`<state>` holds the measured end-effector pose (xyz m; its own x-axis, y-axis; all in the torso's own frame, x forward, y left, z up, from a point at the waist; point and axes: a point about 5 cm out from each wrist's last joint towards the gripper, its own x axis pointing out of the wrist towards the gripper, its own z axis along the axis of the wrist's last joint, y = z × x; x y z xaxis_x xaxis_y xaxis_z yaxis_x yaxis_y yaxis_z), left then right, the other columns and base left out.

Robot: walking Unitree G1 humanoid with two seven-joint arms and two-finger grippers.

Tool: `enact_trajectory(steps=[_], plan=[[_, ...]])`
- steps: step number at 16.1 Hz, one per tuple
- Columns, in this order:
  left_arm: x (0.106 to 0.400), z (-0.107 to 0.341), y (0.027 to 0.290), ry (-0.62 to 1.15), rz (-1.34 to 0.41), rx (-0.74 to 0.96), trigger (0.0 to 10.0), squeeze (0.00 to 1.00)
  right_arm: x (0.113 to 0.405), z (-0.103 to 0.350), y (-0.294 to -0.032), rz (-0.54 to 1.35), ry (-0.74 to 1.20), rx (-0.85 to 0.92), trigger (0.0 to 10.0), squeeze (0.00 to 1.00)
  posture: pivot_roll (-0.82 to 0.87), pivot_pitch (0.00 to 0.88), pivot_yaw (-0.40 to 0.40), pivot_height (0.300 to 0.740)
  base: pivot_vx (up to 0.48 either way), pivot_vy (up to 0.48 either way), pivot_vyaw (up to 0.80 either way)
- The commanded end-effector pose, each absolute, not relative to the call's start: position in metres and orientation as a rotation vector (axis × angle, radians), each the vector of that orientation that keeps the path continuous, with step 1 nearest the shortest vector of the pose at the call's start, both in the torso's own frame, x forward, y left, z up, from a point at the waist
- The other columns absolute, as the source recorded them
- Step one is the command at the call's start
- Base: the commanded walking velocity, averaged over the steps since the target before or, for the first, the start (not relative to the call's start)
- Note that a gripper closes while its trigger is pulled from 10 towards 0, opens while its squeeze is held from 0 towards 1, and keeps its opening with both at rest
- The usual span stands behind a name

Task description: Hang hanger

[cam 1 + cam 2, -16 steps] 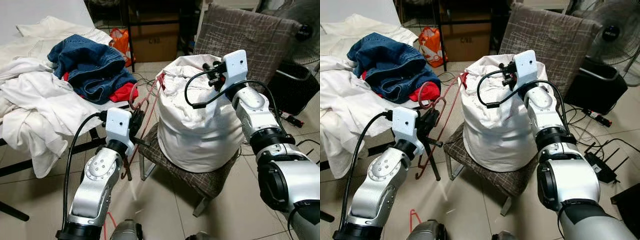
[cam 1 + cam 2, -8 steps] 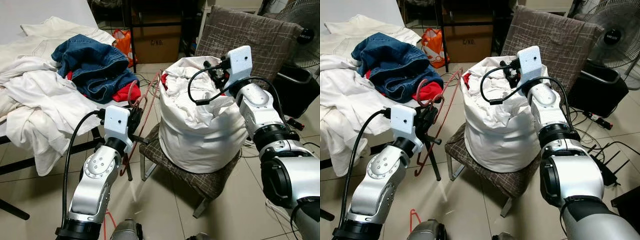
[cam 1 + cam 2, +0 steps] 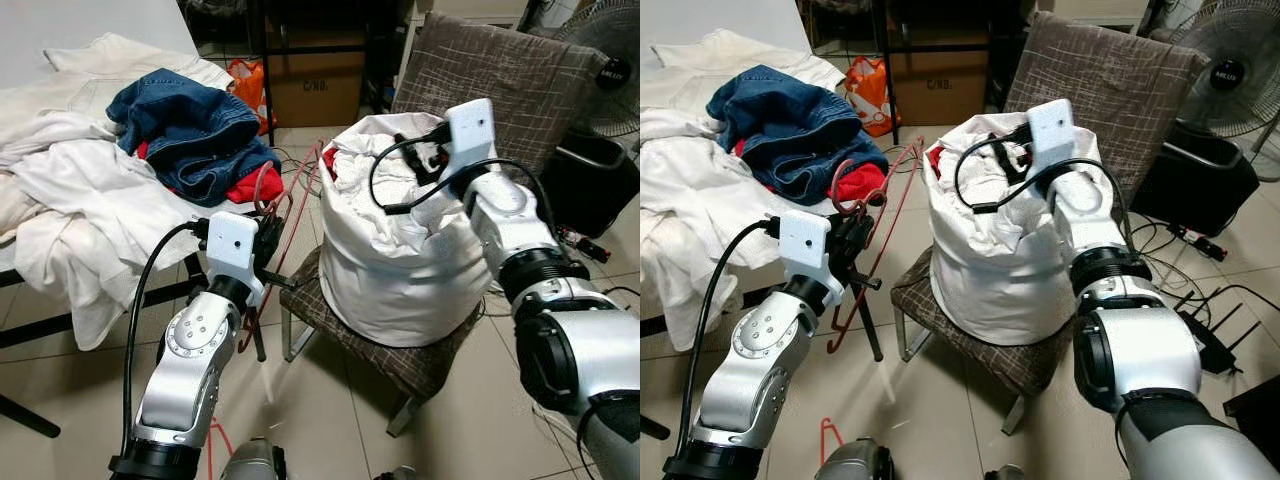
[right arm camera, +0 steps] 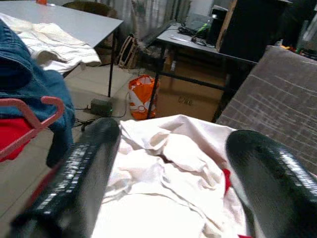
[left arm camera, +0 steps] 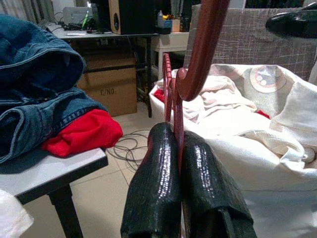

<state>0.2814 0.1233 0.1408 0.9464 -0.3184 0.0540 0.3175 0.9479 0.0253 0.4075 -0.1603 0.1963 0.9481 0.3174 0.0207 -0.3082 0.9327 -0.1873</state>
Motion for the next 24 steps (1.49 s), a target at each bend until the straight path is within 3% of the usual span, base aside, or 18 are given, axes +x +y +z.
enact_trajectory(steps=[1,4,5,6,8,10,12,16,20,24], plan=[[0.281,0.14,0.123,-0.052,-0.321,0.015,10.0,0.0,0.409,0.2,-0.164,0.311,-0.047,-0.175,10.0,1.0,0.16,0.0,-0.012,0.716,0.0,0.0,0.0],[0.279,0.14,0.123,-0.046,-0.329,0.019,10.0,0.0,0.408,0.186,-0.168,0.303,0.075,-0.17,10.0,1.0,0.17,0.0,-0.014,0.716,0.0,0.0,0.0],[0.279,0.14,0.125,-0.046,-0.322,0.02,10.0,0.0,0.409,0.187,-0.168,0.287,0.074,-0.192,10.0,0.04,0.17,0.0,-0.014,0.716,0.0,0.0,0.0],[0.279,0.141,0.126,-0.046,-0.317,0.022,10.0,0.0,0.409,0.188,-0.168,0.275,0.071,-0.207,10.0,0.04,0.17,0.0,-0.014,0.716,0.0,0.0,0.0],[0.278,0.14,0.128,-0.044,-0.31,0.018,10.0,0.0,0.406,0.194,-0.182,0.32,0.079,-0.568,10.0,0.0,0.17,0.0,-0.022,0.716,0.0,0.0,0.0],[0.278,0.14,0.126,-0.042,-0.316,0.017,10.0,0.0,0.401,0.188,-0.191,0.392,0.135,-0.644,10.0,0.0,0.16,0.0,-0.021,0.716,0.0,0.0,0.0],[0.28,0.14,0.123,-0.043,-0.324,0.011,10.0,0.0,0.393,0.183,-0.212,0.475,0.214,-0.672,10.0,0.0,0.14,0.0,-0.017,0.716,0.0,0.0,0.0],[0.282,0.142,0.12,-0.048,-0.338,0.007,10.0,0.0,0.386,0.174,-0.216,0.577,0.28,-0.594,10.0,0.0,0.13,0.0,-0.013,0.716,0.0,0.0,0.0],[0.282,0.143,0.121,-0.052,-0.334,0.008,10.0,0.0,0.386,0.165,-0.211,0.566,0.292,-0.499,10.0,0.0,0.14,0.0,-0.006,0.716,0.0,0.0,0.0],[0.272,0.141,0.127,-0.035,-0.321,0.018,10.0,0.0,0.392,0.161,-0.21,0.421,0.27,-0.604,10.0,0.0,0.18,0.036,-0.005,0.716,0.0,0.0,0.0]])
